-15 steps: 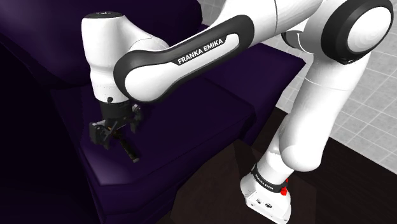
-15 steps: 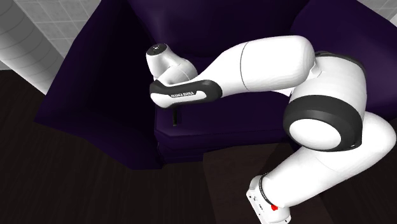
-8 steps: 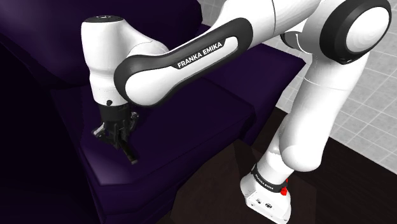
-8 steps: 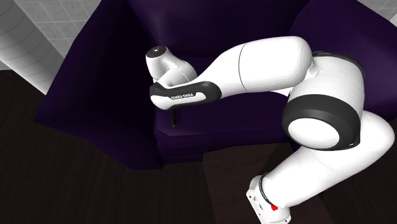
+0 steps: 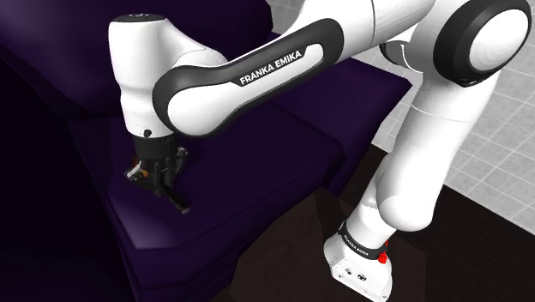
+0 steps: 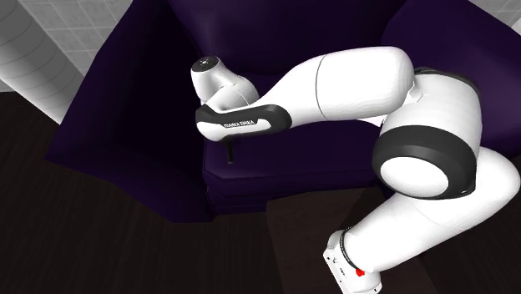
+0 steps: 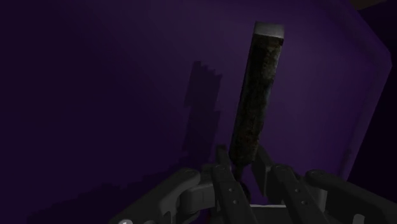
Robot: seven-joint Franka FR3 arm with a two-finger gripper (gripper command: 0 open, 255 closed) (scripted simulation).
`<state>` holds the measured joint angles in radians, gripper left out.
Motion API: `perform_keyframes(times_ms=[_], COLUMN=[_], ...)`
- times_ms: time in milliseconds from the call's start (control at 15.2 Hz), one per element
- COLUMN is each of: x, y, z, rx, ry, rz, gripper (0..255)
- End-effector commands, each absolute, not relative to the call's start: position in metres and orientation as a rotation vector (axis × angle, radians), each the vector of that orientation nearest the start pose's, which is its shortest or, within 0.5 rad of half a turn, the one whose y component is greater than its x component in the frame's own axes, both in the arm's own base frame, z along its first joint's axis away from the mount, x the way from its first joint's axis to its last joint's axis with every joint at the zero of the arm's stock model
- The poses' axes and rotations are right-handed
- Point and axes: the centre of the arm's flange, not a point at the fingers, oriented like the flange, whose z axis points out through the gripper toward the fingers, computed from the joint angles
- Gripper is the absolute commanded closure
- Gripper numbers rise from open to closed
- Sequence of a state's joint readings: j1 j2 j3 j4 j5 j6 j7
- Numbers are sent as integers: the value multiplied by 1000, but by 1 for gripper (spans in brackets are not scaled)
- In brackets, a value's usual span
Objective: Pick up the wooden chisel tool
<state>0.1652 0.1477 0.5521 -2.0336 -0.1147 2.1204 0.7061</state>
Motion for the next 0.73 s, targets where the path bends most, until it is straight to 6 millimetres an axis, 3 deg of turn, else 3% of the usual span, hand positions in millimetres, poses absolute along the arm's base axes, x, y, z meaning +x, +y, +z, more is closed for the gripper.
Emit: perform_keyframes(times_ms=[0,660], x=[438,438], y=[366,366], z=[391,444], rx=[-3179,-3179], ry=[-110,-110], rz=[26,26], gripper=[255,255])
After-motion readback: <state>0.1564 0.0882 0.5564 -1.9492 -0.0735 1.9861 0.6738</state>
